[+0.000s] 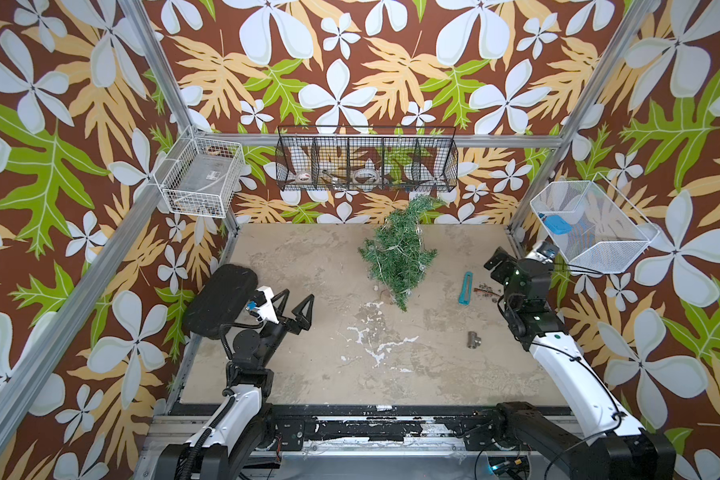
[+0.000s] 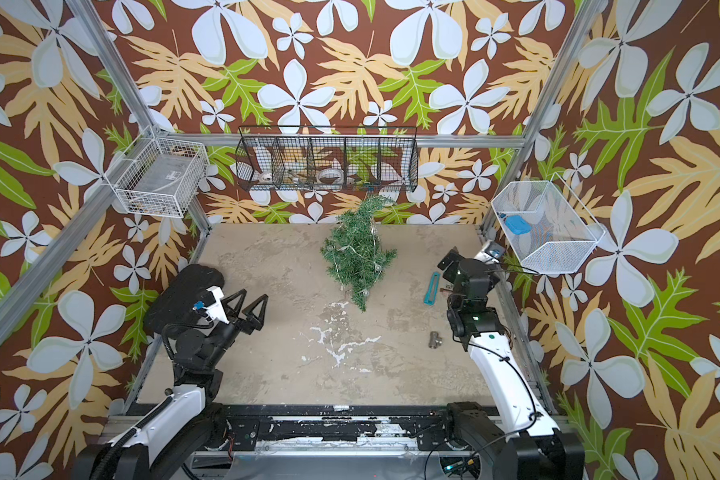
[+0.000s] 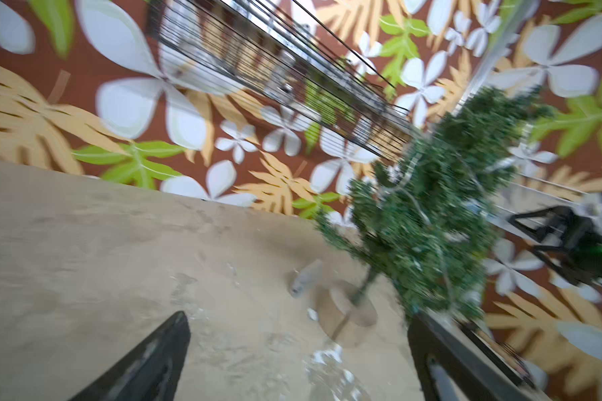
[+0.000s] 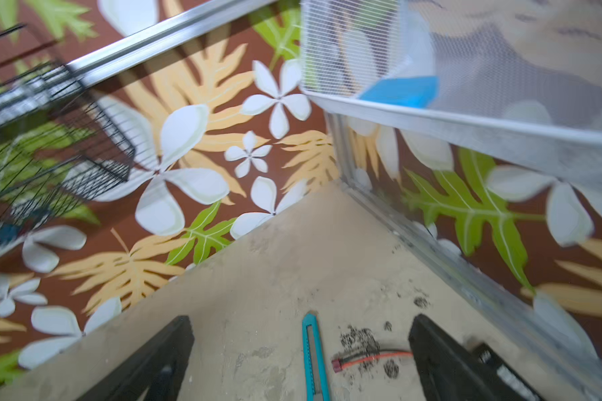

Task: Remove string lights from the small christmas tree
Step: Pick up the light string from the Christmas tree.

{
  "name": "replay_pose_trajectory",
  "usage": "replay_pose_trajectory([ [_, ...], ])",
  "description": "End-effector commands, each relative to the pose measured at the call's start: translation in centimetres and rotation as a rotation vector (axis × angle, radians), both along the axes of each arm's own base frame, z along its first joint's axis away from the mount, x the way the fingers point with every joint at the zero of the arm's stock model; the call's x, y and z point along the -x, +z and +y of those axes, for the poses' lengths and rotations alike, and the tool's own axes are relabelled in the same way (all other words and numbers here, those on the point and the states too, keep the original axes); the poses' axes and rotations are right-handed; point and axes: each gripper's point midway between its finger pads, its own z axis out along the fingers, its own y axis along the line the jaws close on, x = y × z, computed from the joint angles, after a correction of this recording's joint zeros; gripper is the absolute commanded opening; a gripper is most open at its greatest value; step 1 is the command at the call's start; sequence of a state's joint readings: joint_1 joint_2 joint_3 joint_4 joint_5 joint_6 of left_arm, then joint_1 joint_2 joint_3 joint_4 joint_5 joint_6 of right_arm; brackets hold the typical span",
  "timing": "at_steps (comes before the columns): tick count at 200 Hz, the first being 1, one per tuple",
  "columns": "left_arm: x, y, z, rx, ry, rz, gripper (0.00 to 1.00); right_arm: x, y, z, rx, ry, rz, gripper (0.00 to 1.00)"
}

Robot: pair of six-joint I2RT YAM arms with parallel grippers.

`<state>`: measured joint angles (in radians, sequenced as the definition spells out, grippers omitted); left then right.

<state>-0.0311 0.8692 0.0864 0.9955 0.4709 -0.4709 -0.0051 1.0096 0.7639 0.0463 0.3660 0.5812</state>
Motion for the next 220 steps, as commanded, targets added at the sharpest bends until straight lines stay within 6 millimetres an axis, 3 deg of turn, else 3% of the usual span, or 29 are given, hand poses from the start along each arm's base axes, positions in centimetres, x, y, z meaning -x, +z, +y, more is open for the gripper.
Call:
replay_pose_trajectory([
  [1, 1.6, -1.9, -2.6, 0.03, -0.173, 0.108, 1.0, 0.9, -2.7, 1.9, -0.207, 0.105, 0.009, 1.0],
  [12, 1.3, -2.8, -2.2, 0.035, -0.142, 0.151, 1.0, 0.6, -2.4, 4.0, -0.23, 0.23, -0.032, 1.0],
  [32, 0.9, -2.4, -2.0, 0.035, -0.128, 0.143, 1.0, 0.3, -1.3, 7.2, -0.21, 0.382, -0.044, 1.0],
  [50, 0.1, -2.9, -1.3, 0.022, -0.078, 0.179, 1.0, 0.5, -0.2, 11.9, -0.162, 0.563, -0.048, 0.99],
  [74, -1.3, -5.9, 0.9, 0.07, 0.078, 0.347, 1.0, 1.7, 0.6, 18.0, -0.095, 0.785, -0.052, 0.79],
  [93, -1.4, -6.6, 0.8, 0.068, 0.074, 0.384, 1.0, 2.8, 0.7, 21.2, -0.053, 0.892, -0.059, 0.61],
  [116, -1.5, -7.6, 1.4, 0.073, 0.113, 0.42, 1.0, 3.5, 0.9, 23.9, -0.065, 0.994, -0.093, 0.52],
  [151, -1.4, -10.4, 5.1, 0.092, 0.342, 0.529, 1.0, 3.8, 1.3, 27.7, -0.006, 1.099, -0.09, 0.44],
  [220, -1.3, -11.1, 5.0, 0.179, 0.342, 0.535, 1.0, 2.9, 0.4, 28.7, 0.003, 1.108, -0.069, 0.36],
])
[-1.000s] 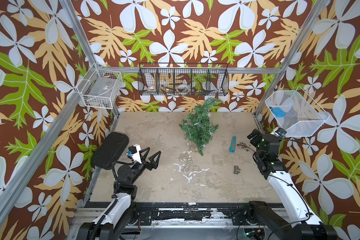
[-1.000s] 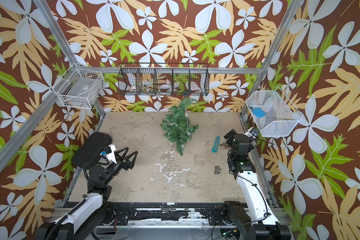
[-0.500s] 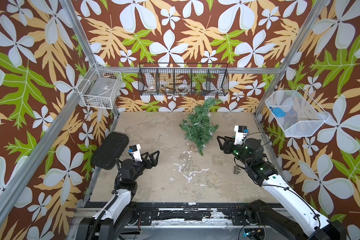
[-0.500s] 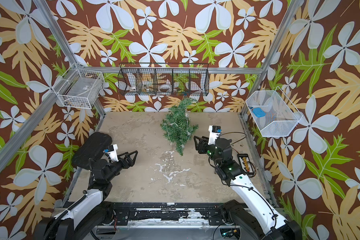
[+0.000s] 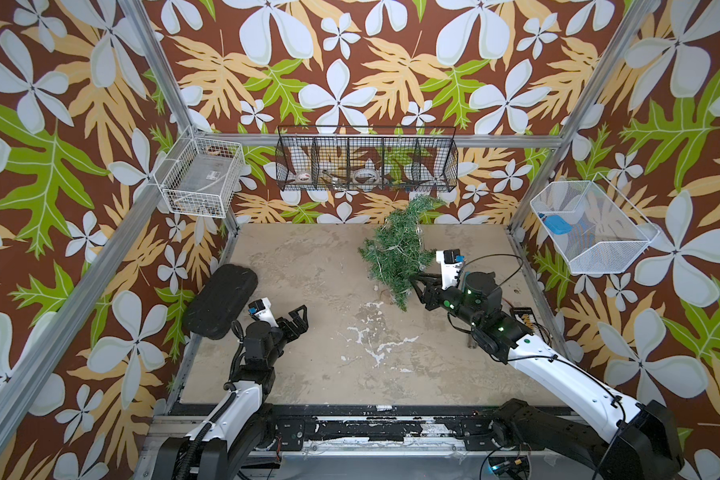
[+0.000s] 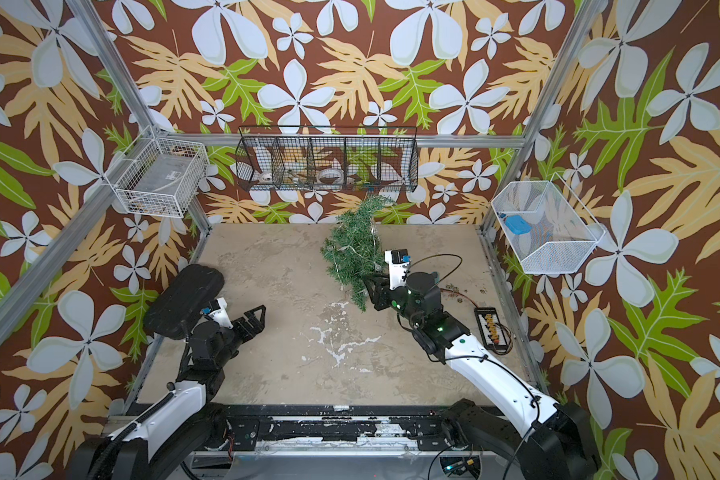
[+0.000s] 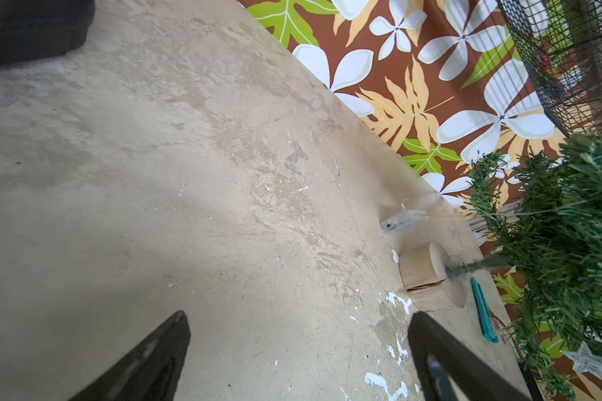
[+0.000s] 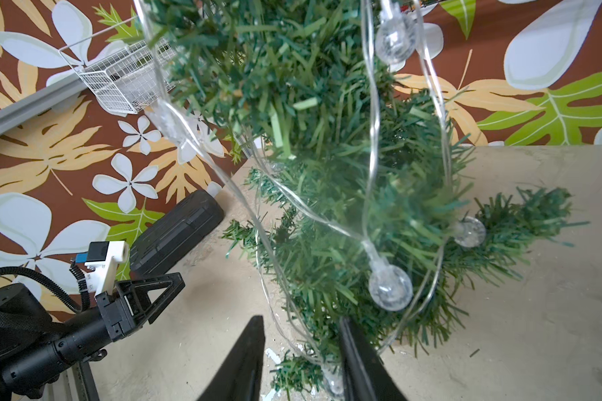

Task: Remove string lights from the small christmas tree
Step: Pick up the light string from the Christmas tree.

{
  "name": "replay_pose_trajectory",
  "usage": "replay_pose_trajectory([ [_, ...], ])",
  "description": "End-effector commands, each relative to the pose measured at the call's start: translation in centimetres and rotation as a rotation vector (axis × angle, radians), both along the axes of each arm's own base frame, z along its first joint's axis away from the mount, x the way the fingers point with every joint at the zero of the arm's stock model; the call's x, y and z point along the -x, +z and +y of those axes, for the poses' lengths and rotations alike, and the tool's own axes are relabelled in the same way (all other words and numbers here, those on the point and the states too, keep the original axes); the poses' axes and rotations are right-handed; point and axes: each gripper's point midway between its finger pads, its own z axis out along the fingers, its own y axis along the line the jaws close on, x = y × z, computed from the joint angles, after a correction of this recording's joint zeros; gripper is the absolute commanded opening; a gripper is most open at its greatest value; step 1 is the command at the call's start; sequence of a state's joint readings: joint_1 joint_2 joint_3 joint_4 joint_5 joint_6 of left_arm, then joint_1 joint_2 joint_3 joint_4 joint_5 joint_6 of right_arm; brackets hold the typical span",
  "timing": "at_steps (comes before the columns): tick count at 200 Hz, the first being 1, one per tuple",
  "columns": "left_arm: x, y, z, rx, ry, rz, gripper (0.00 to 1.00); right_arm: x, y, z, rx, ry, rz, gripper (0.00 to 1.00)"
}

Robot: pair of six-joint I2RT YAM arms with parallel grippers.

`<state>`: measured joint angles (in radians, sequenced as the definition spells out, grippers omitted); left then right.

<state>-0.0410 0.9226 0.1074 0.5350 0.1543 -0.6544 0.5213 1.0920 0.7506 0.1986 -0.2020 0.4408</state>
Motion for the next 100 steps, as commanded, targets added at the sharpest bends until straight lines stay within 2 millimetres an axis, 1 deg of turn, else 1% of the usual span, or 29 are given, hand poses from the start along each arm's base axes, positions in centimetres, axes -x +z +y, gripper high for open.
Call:
replay_pose_trajectory([
  [1, -0.3, 0.3, 0.2, 0.051, 0.028, -0.02, 1.0, -0.4, 0.8, 0.1, 0.001, -0.003, -0.039, 0.36],
  [26, -0.5, 0.0, 0.0, 0.052, 0.02, -0.005, 1.0, -0.6, 0.3, 0.2, 0.006, -0.003, -0.03, 0.34],
  [100, -0.4, -0.3, 0.2, 0.055, 0.032, 0.0, 1.0, -1.1, -1.1, 0.5, 0.01, -0.004, 0.004, 0.33],
])
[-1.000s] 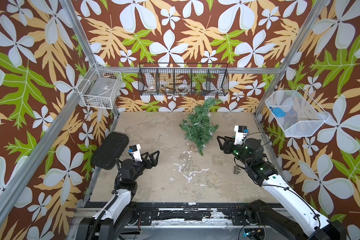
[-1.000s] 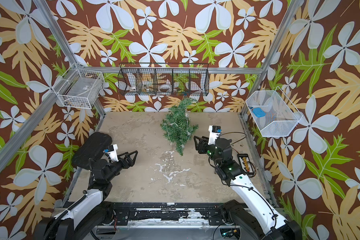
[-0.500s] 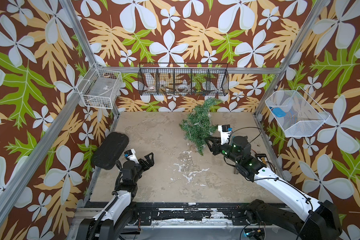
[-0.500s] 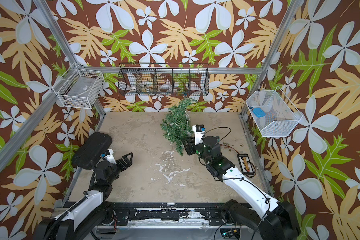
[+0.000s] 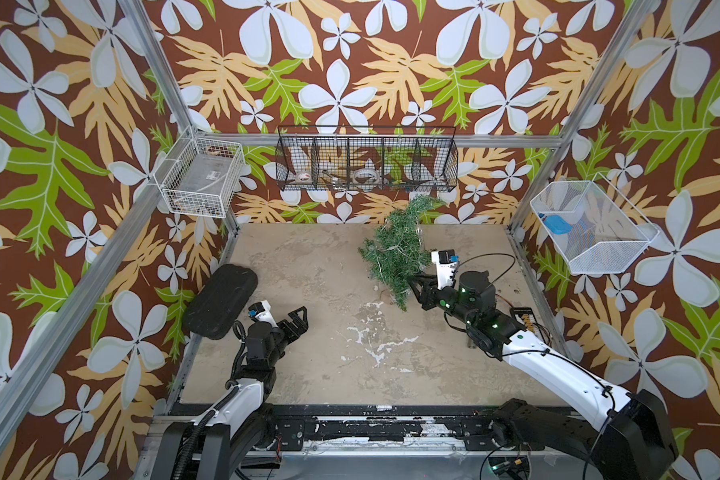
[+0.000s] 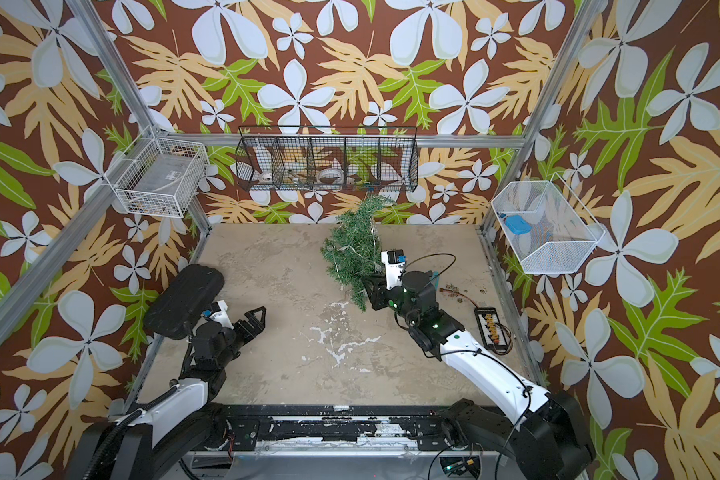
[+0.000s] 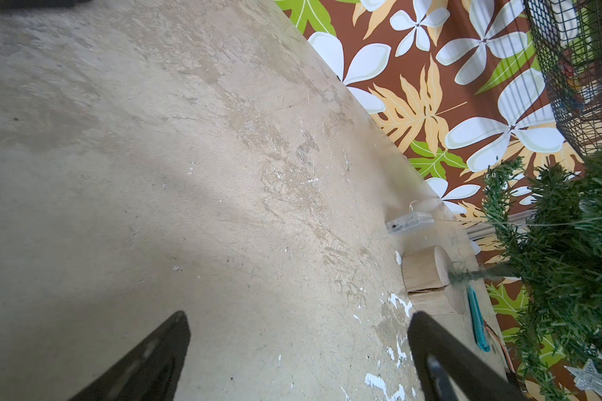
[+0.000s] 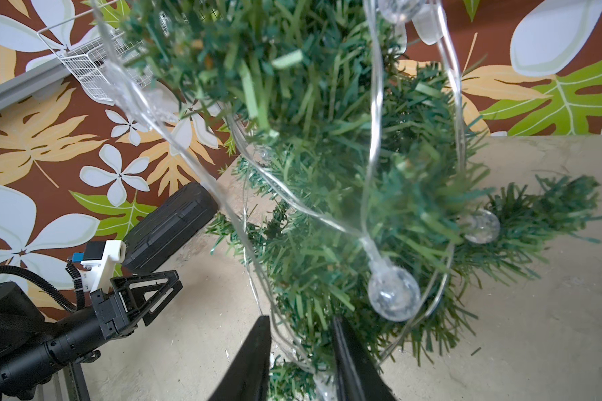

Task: Remove string lights from the small christmas tree
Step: Pick up the light string from the Christmas tree.

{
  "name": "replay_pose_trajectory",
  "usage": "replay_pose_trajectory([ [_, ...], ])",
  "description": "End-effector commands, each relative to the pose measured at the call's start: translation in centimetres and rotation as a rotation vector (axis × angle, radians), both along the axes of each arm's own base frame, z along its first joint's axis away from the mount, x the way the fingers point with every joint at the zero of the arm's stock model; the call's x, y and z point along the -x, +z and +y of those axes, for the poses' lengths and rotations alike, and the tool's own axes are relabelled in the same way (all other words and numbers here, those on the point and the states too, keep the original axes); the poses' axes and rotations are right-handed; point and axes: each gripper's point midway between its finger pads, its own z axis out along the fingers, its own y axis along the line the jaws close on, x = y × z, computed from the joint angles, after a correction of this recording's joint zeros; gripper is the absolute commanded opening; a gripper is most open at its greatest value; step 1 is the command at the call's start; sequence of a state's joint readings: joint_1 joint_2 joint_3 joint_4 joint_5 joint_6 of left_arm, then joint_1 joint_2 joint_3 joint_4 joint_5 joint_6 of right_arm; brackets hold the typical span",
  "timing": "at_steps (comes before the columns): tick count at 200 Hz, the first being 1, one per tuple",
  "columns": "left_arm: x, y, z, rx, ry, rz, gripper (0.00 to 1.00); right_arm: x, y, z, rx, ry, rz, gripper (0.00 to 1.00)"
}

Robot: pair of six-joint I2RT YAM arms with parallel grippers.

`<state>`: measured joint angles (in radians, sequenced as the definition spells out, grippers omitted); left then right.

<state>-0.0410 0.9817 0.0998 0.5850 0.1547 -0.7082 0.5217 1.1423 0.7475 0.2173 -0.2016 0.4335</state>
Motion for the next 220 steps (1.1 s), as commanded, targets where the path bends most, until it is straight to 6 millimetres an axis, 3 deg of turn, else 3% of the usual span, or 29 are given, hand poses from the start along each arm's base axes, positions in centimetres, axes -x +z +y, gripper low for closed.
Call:
replay_pose_trajectory([
  [1, -0.3, 0.6, 0.2, 0.007, 0.013, -0.027, 1.0, -0.3, 0.5, 0.1, -0.014, -0.005, -0.021, 0.33],
  [165, -0.3, 0.6, 0.2, 0.005, 0.014, -0.028, 1.0, -0.2, -0.6, 1.1, -0.026, 0.016, -0.001, 0.35],
  [183, -0.2, 0.6, 0.2, 0.005, 0.014, -0.027, 1.0, -0.2, -0.4, 1.1, -0.028, 0.015, -0.004, 0.29],
  [201, -0.3, 0.6, 0.3, 0.005, 0.016, -0.028, 1.0, -0.1, -0.1, 1.0, -0.03, 0.014, -0.009, 0.16],
  [220, -0.3, 0.6, 0.3, 0.004, 0.017, -0.028, 1.0, 0.1, 0.1, 0.8, -0.026, 0.008, -0.017, 0.13],
])
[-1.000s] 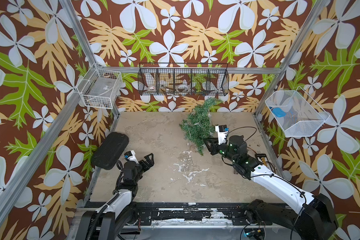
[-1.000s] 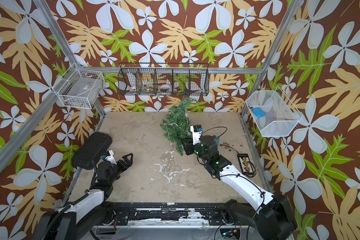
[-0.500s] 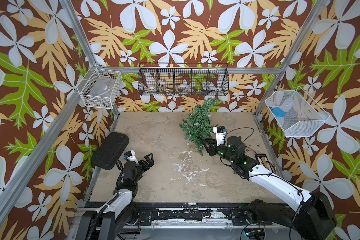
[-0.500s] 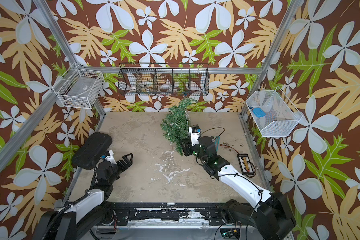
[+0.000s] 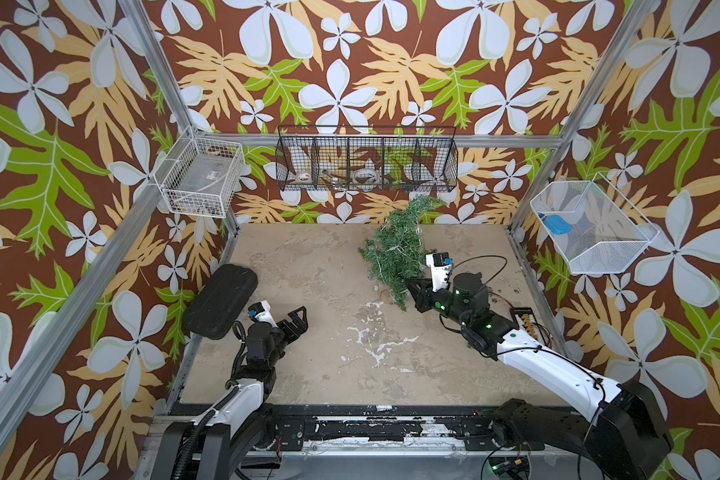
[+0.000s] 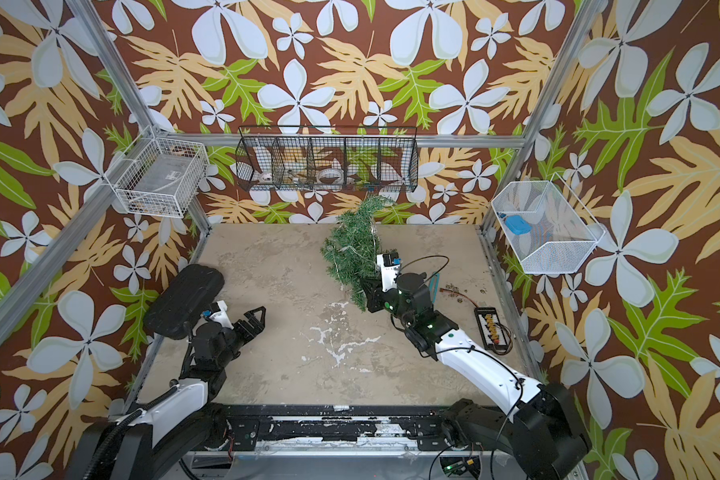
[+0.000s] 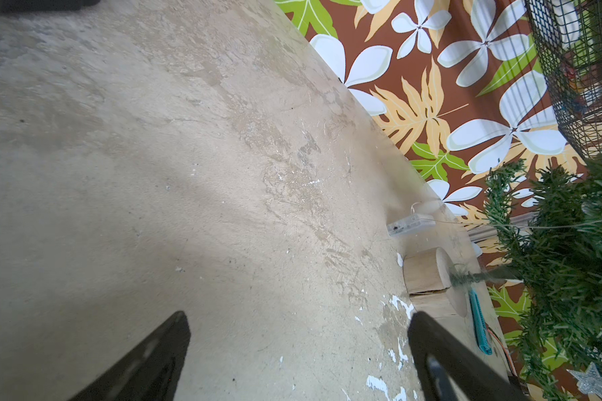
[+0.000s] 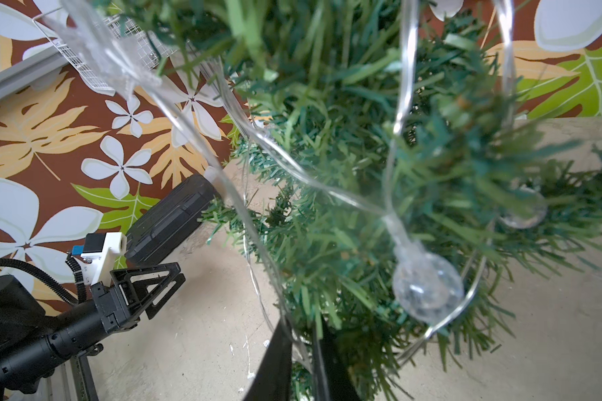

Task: Remove string lights from the small christmas tree
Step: Pick up the light string from the Christmas tree, then remove the light string from the Christmas tree.

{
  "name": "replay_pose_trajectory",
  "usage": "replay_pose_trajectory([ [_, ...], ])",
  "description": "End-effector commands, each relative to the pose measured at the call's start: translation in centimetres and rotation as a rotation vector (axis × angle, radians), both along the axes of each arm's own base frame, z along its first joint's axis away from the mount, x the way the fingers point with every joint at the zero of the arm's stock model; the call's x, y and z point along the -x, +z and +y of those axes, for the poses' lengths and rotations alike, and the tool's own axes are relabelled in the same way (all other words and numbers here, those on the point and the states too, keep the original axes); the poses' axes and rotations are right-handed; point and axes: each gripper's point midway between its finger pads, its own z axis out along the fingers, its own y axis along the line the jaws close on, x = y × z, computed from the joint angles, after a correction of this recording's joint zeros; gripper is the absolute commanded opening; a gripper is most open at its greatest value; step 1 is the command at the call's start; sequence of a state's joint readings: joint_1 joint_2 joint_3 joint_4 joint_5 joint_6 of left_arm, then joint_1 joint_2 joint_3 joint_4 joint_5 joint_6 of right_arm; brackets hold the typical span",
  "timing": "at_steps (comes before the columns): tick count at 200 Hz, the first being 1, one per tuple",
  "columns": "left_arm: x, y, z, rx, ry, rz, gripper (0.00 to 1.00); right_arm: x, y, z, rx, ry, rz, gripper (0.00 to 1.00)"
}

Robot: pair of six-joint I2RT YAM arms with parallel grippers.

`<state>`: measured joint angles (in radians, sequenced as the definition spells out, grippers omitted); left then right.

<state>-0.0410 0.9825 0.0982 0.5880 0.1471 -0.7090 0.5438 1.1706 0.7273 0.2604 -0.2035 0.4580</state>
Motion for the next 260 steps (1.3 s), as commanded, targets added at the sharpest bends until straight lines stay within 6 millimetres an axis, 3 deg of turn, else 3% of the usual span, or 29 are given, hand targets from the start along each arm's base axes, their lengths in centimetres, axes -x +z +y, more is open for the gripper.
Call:
replay_pose_trajectory([
  [1, -0.3, 0.6, 0.1, 0.006, 0.009, -0.026, 1.0, -0.1, 1.2, -0.2, -0.011, -0.012, -0.036, 0.13],
  [87, -0.3, 0.5, 0.1, 0.009, 0.006, -0.025, 1.0, 1.3, 3.4, -0.2, -0.007, 0.037, -0.064, 0.01],
  [140, -0.4, 0.5, -0.1, 0.013, 0.001, -0.025, 1.0, 3.7, 6.4, 2.7, 0.007, 0.209, -0.115, 0.0],
  [158, -0.4, 0.4, -0.1, 0.013, 0.0, -0.023, 1.0, 4.4, 8.3, 4.1, 0.011, 0.252, -0.15, 0.0],
  [182, -0.4, 0.5, -0.1, 0.015, -0.002, -0.023, 1.0, 4.0, 11.7, 5.3, -0.009, 0.261, -0.195, 0.0],
  [226, -0.3, 0.3, 0.1, 0.022, 0.011, -0.018, 1.0, 0.9, 19.9, 5.9, -0.064, 0.167, -0.314, 0.0],
  [260, 0.0, -0.3, 2.4, -0.008, 0.146, 0.011, 1.0, -1.5, 24.4, 6.0, -0.079, 0.089, -0.377, 0.0],
])
